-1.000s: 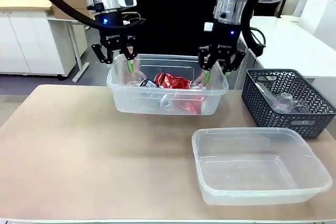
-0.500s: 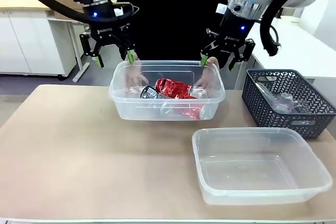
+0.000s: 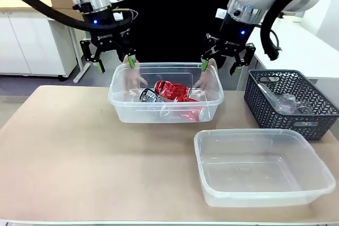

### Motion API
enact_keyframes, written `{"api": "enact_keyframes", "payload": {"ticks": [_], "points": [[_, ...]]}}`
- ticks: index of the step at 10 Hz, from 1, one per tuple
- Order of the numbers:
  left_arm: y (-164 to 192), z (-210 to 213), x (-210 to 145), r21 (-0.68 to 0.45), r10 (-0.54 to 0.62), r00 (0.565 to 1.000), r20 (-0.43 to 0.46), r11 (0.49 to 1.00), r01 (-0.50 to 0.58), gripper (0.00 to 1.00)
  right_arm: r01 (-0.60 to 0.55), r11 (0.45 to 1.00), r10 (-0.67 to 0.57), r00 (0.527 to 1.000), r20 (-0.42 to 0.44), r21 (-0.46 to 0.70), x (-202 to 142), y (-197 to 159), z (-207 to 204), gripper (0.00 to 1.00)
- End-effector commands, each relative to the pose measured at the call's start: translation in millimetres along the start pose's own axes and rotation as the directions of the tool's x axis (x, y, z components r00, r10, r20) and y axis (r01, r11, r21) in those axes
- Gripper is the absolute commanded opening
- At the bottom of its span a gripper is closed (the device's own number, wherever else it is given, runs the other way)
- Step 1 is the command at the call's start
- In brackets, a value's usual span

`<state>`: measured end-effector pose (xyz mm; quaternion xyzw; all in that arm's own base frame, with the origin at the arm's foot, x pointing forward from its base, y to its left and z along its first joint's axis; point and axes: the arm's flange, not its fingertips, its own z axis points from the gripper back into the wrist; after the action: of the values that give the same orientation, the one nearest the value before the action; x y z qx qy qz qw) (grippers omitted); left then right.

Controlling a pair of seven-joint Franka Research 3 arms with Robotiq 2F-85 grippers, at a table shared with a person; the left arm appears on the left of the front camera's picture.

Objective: Sort the waste into each basket.
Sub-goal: Pick up the Organizing box on the right side of the table and lift it.

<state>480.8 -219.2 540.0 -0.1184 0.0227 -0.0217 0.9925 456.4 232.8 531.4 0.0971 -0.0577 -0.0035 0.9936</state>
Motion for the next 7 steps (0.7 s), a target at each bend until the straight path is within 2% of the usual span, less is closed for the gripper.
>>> {"api": "enact_keyframes", "payload": {"ticks": [1, 6, 7], "points": [[-2, 6, -1, 0.002, -0.005, 1.000, -0.007, 1.000, 0.005, 1.00, 0.002, 1.000, -0.002, 1.000, 0.006, 0.002, 0, -2, 3, 1.00], [-2, 3, 0, 0.000, -0.004, 1.000, -0.001, 1.000, 0.004, 1.00, 0.000, 1.000, 0.000, 1.000, 0.002, 0.001, 0, 0, 1, 1.00], [-23, 18, -6, 0.086, 0.006, 0.998, 0.061, 0.996, -0.011, 1.00, -0.103, 0.994, 0.106, 0.990, 0.090, -0.041, -33, 2, 36, 1.00]]}}
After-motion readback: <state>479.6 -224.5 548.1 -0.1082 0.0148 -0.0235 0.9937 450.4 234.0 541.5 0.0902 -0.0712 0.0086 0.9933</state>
